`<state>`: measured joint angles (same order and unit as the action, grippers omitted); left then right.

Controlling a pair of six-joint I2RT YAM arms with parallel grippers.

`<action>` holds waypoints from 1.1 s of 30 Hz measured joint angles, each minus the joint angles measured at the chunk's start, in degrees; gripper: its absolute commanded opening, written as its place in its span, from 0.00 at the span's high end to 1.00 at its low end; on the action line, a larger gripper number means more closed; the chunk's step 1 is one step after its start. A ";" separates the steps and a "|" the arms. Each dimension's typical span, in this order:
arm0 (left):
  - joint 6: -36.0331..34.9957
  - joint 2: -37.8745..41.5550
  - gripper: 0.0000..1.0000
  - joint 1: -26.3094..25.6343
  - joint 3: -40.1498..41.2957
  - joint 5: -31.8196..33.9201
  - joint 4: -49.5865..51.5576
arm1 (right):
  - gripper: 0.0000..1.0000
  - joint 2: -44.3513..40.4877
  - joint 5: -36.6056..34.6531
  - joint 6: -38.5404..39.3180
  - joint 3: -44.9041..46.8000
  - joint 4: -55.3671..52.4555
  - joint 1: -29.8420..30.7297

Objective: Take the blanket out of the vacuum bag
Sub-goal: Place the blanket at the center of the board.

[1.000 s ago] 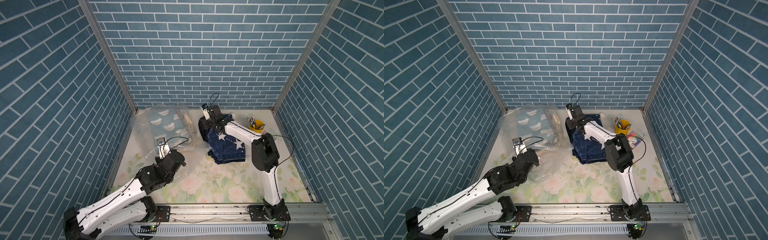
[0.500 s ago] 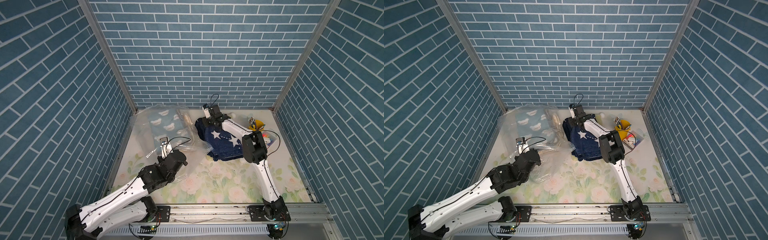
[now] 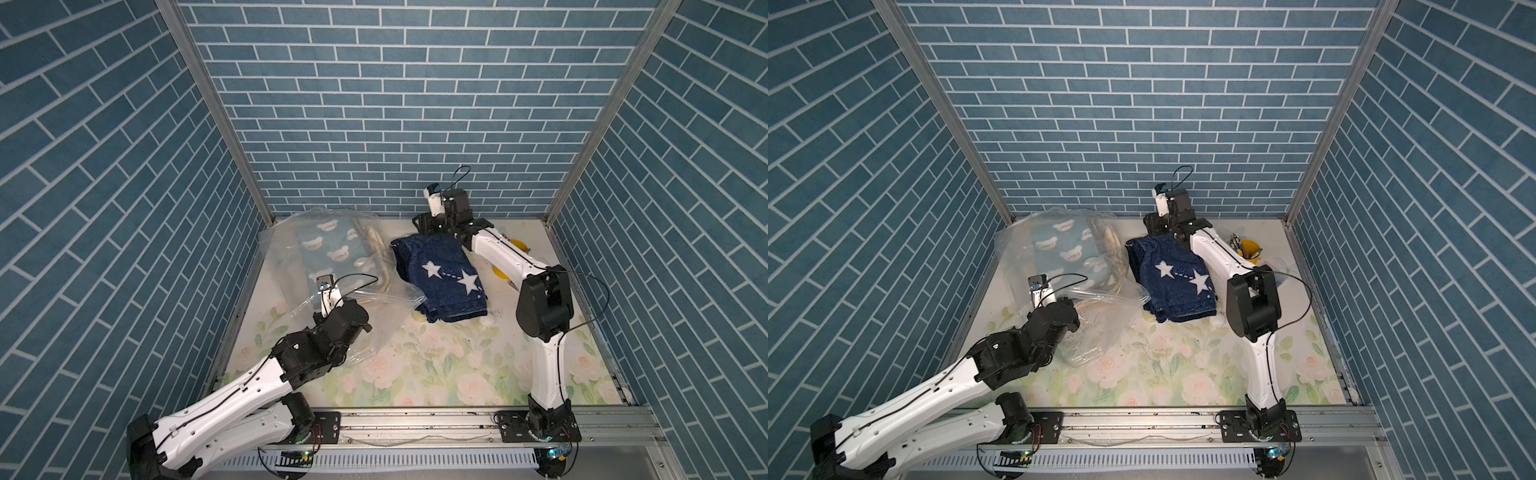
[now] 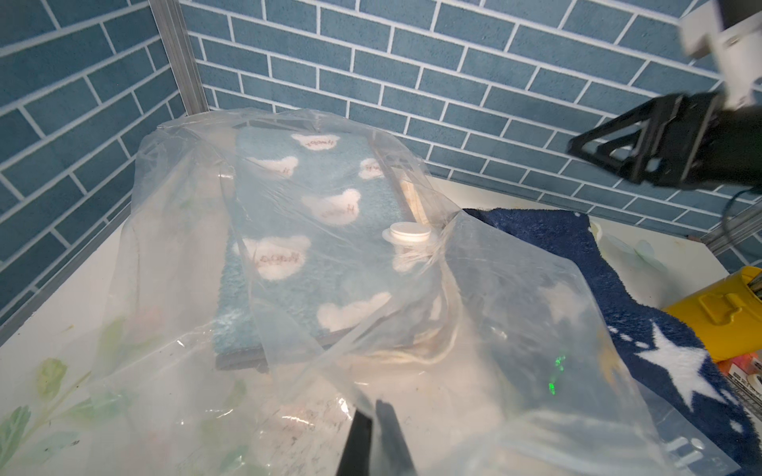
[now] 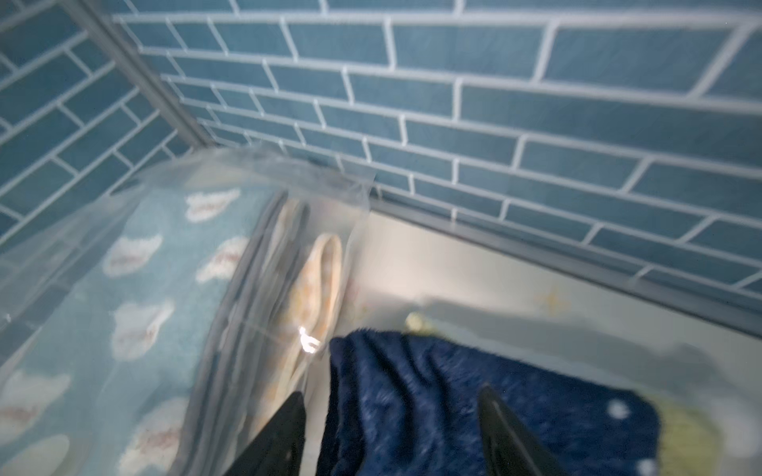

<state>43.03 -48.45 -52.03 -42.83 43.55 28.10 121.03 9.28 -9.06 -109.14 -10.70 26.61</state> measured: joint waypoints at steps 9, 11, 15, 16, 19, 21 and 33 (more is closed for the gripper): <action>-0.39 -1.90 1.00 0.00 -0.92 -1.51 -0.20 | 0.30 12.24 -6.05 2.05 -7.04 -3.78 -7.67; -0.44 -2.23 1.00 0.00 -0.92 -1.79 -0.37 | 0.30 15.74 -6.67 2.71 -8.79 -6.14 -7.76; -0.48 -2.29 1.00 0.00 -0.92 -2.14 -0.74 | 0.33 19.39 -6.45 3.43 -11.30 -8.63 -7.61; -0.52 -2.29 1.00 0.00 -0.92 -2.32 -0.90 | 0.35 19.54 -6.29 3.48 -11.30 -8.74 -7.58; -0.72 -2.29 1.00 0.00 -0.92 -2.54 -1.01 | 0.53 19.54 -4.92 3.80 -11.39 -8.61 -7.61; -0.87 -2.29 1.00 0.00 -0.92 -2.54 -1.01 | 0.73 19.54 -3.93 3.69 -11.45 -8.55 -7.61; -1.66 -2.29 1.00 0.00 -0.92 -2.56 -1.03 | 1.00 8.96 -2.91 1.75 2.51 -2.93 -7.58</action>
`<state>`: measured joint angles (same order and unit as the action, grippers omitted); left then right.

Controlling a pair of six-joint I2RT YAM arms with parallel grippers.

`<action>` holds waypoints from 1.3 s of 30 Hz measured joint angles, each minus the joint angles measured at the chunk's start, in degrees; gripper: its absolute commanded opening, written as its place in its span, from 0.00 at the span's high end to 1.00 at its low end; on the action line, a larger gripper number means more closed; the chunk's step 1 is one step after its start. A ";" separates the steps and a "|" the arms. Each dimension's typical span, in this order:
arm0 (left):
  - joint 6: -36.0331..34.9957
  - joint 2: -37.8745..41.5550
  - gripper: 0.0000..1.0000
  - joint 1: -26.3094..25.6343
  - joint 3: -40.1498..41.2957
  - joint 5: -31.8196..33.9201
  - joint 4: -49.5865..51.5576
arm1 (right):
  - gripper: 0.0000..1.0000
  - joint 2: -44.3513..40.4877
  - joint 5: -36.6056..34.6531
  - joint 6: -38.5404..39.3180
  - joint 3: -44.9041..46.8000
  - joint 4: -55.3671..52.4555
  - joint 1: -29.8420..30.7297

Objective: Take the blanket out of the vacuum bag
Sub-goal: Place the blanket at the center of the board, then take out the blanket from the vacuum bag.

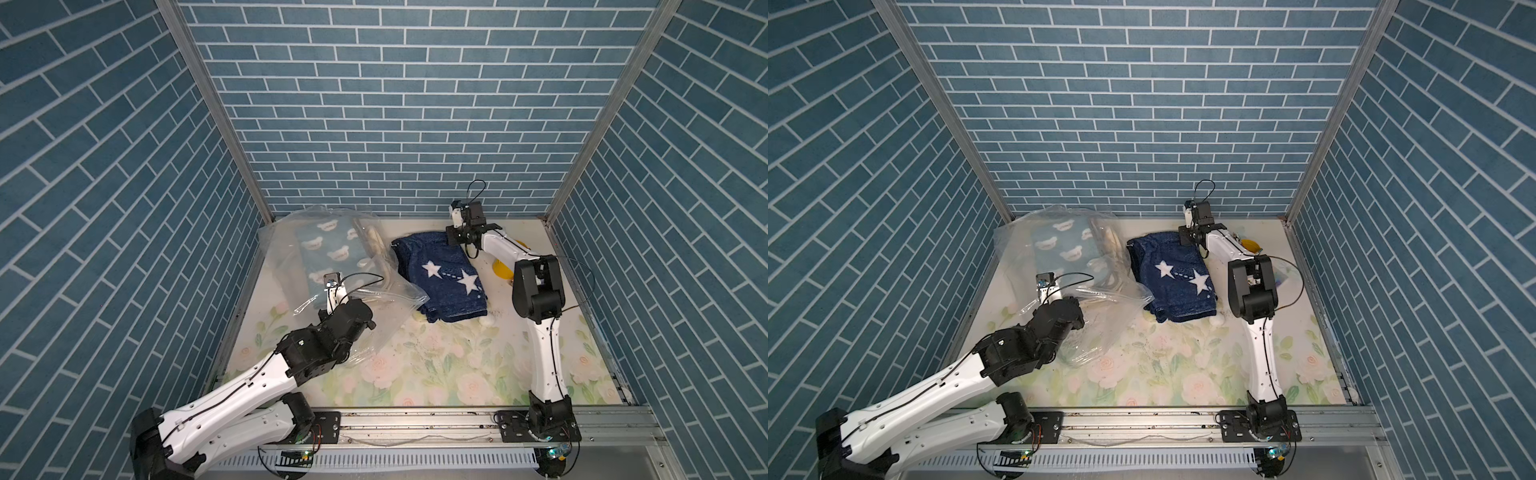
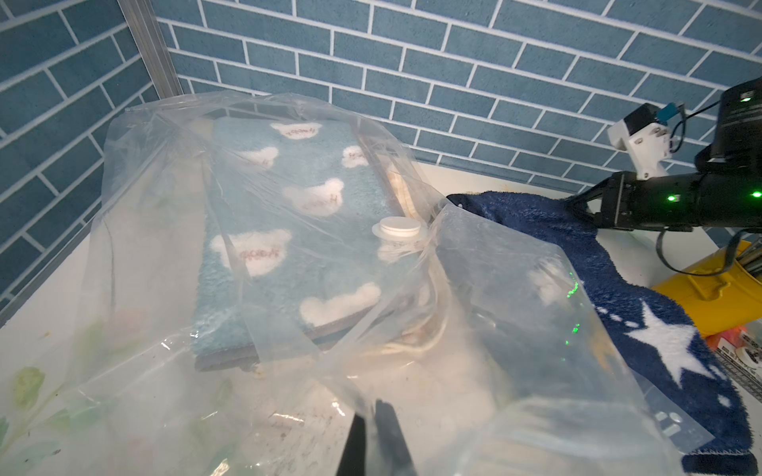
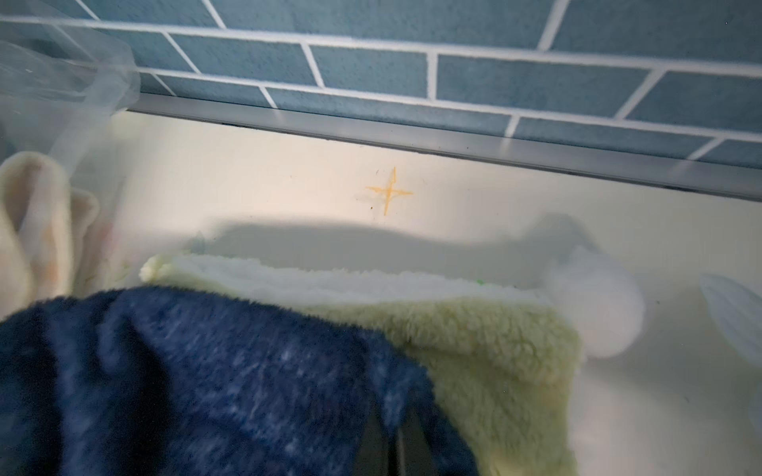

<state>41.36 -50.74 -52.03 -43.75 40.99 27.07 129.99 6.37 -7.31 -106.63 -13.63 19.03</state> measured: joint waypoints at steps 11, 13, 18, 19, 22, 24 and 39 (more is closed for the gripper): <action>-0.02 0.00 1.00 0.00 0.00 -0.31 -0.17 | 1.00 -8.52 -5.51 -0.28 -1.84 2.99 -1.03; -0.02 0.00 1.00 0.00 0.00 -0.39 -0.46 | 1.00 -6.23 -6.10 -0.31 -4.09 2.51 -1.73; -0.02 -0.04 1.00 0.00 0.00 -0.46 -1.18 | 0.68 1.40 -7.30 -0.66 -6.67 1.01 -2.86; -0.02 -0.13 1.00 0.00 0.00 -0.48 -1.27 | 0.62 2.93 -7.65 -0.63 -6.95 0.46 -3.02; -0.02 -0.46 1.00 0.00 0.00 -0.66 -1.27 | 0.49 4.68 -8.33 -1.29 -6.08 -1.51 -3.28; -0.04 -0.44 1.00 0.00 0.00 -0.76 -1.27 | 0.45 4.33 -8.81 -1.36 -5.75 -2.03 -3.08; -0.20 3.48 1.00 0.00 0.00 -1.86 -1.20 | 1.00 -17.99 -10.10 -3.78 11.34 4.13 7.87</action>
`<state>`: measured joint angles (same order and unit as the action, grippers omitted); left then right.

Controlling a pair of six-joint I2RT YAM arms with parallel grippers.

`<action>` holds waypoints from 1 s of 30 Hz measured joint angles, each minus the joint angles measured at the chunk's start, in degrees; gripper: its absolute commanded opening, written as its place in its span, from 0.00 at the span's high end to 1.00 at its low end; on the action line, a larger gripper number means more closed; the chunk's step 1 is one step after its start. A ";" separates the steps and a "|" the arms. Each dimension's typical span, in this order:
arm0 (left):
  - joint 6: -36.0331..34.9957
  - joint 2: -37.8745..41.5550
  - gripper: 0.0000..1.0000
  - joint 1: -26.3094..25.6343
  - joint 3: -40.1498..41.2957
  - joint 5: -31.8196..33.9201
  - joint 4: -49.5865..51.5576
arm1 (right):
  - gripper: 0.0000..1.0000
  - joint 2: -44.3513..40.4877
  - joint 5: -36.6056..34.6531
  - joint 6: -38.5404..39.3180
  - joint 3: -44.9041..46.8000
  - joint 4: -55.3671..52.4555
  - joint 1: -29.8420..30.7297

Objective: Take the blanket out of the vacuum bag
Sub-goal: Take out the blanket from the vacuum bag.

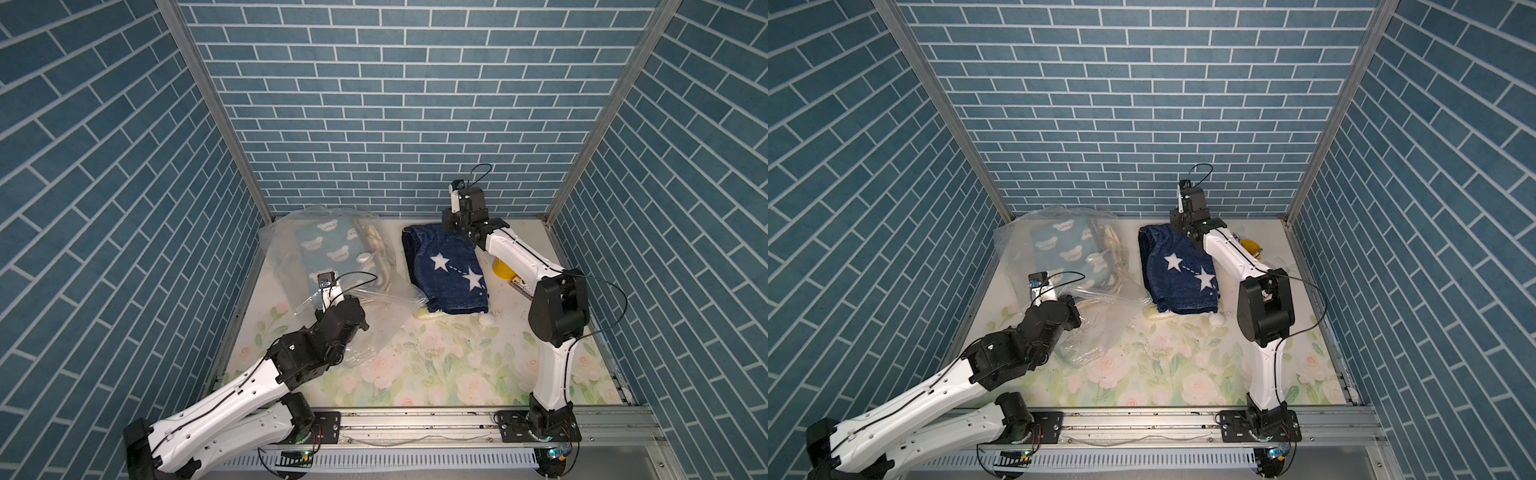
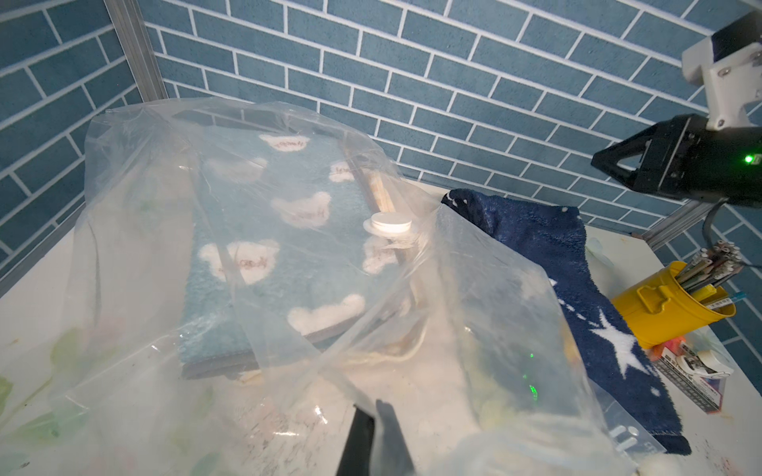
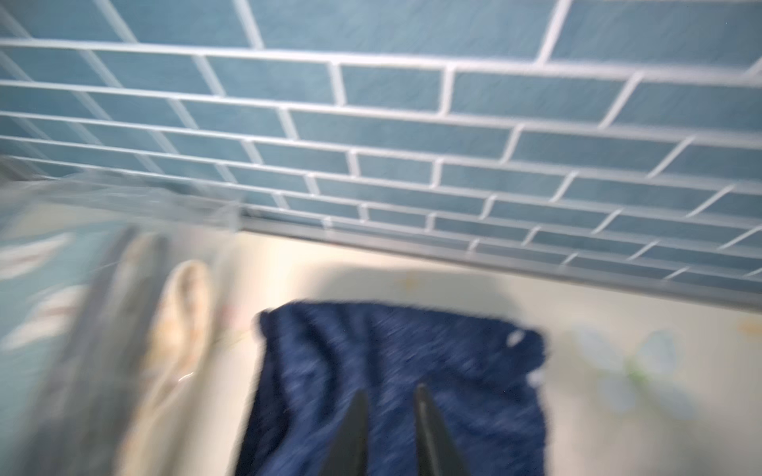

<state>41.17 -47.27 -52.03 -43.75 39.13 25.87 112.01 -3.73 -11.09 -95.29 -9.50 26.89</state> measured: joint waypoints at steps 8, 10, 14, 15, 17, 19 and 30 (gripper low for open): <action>-0.63 -0.46 1.00 0.00 0.28 -1.73 -0.02 | 1.00 -28.39 8.55 -9.84 39.21 10.86 8.52; -0.52 -0.20 1.00 0.00 0.55 -1.68 0.15 | 1.00 -35.82 10.56 -11.32 44.68 12.85 11.32; -0.24 0.37 1.00 0.00 0.83 -1.42 0.46 | 1.00 -47.54 14.10 -13.18 52.11 14.75 17.53; 0.00 0.35 1.00 0.00 0.87 -1.31 0.52 | 1.00 -50.03 14.62 -13.42 53.59 14.51 19.37; 0.39 -0.04 1.00 0.00 0.96 -1.29 0.63 | 1.00 -54.75 15.04 -14.21 56.52 14.10 23.63; 0.72 -0.72 1.00 0.00 0.98 -1.33 0.61 | 1.00 -58.16 15.96 -14.69 58.95 14.08 28.35; 1.46 -4.15 1.00 0.00 -0.13 -1.33 0.44 | 1.00 -34.71 17.53 -15.54 57.55 21.77 49.31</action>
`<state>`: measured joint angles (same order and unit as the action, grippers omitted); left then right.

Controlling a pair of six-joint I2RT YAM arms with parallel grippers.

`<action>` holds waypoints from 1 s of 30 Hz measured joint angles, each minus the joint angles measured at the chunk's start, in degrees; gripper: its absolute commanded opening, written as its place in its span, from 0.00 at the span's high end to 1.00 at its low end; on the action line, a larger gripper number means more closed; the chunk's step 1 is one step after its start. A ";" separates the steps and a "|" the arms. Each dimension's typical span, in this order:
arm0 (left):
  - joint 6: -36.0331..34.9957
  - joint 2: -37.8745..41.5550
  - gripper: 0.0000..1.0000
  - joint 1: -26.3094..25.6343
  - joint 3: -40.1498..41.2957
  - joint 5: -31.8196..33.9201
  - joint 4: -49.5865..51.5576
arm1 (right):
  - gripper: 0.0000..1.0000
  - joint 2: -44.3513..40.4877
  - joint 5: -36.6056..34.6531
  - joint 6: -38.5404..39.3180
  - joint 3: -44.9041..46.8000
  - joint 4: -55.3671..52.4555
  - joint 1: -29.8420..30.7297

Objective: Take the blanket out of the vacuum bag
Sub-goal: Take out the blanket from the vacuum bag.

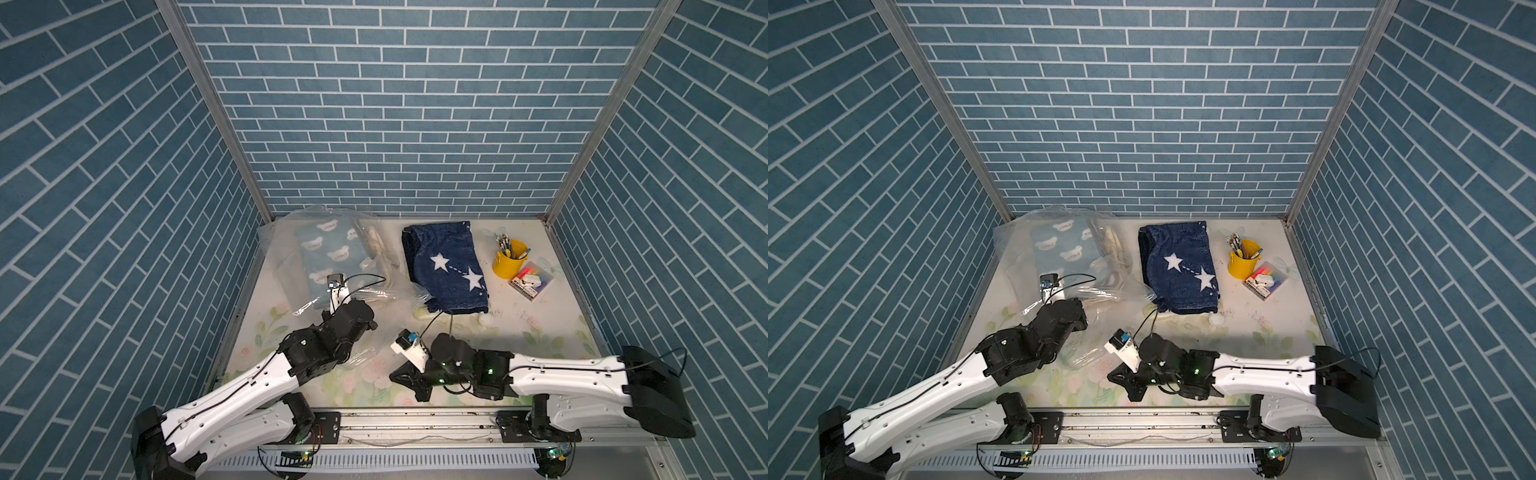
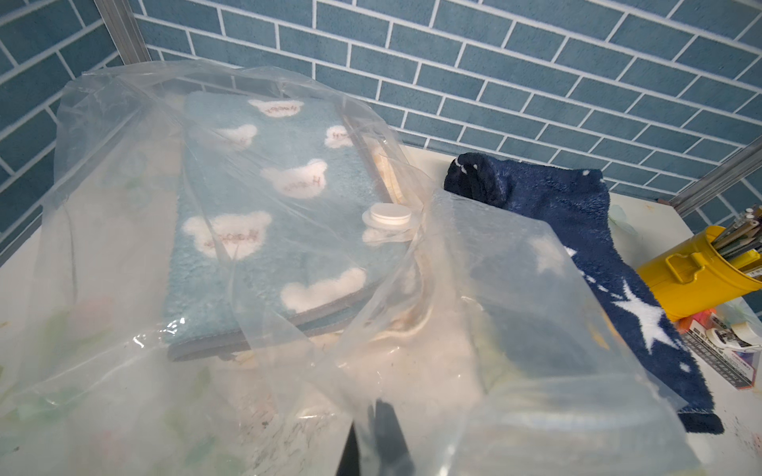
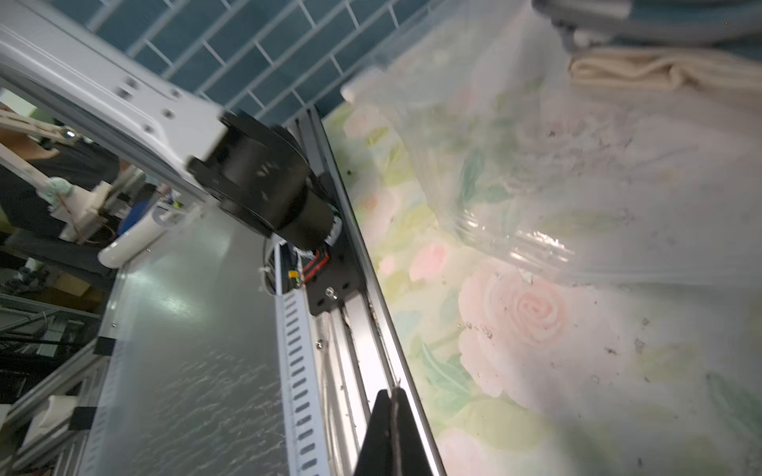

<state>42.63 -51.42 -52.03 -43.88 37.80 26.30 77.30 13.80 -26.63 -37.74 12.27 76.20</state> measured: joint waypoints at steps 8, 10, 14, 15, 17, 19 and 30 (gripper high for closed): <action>-0.92 1.03 1.00 0.00 -1.77 -0.50 1.03 | 1.00 16.37 8.59 -1.88 -9.44 9.25 -7.61; -1.33 1.05 1.00 0.00 -1.84 -0.79 1.05 | 1.00 18.64 10.40 -3.37 -10.80 10.97 -10.75; -2.19 1.05 1.00 0.04 -1.84 -1.75 0.96 | 1.00 23.39 13.51 -8.26 -13.27 15.82 -16.59; -2.43 1.05 1.00 0.04 -1.84 -2.03 0.83 | 1.00 24.26 13.73 -9.46 -13.70 16.39 -17.77; -3.02 0.98 1.00 0.04 -1.84 -2.91 0.33 | 1.00 26.01 13.68 -11.26 -15.04 16.65 -20.06; -3.52 0.31 1.00 0.04 -2.14 -3.56 -0.22 | 1.00 26.91 13.11 -12.50 -16.17 16.37 -21.70; -6.36 -5.11 1.00 0.04 -5.81 -7.85 -5.46 | 0.99 27.04 10.25 -15.21 -22.91 14.25 -28.26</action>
<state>36.27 -56.53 -51.99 -49.69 29.95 20.84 104.33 24.05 -41.85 -60.64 26.52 47.94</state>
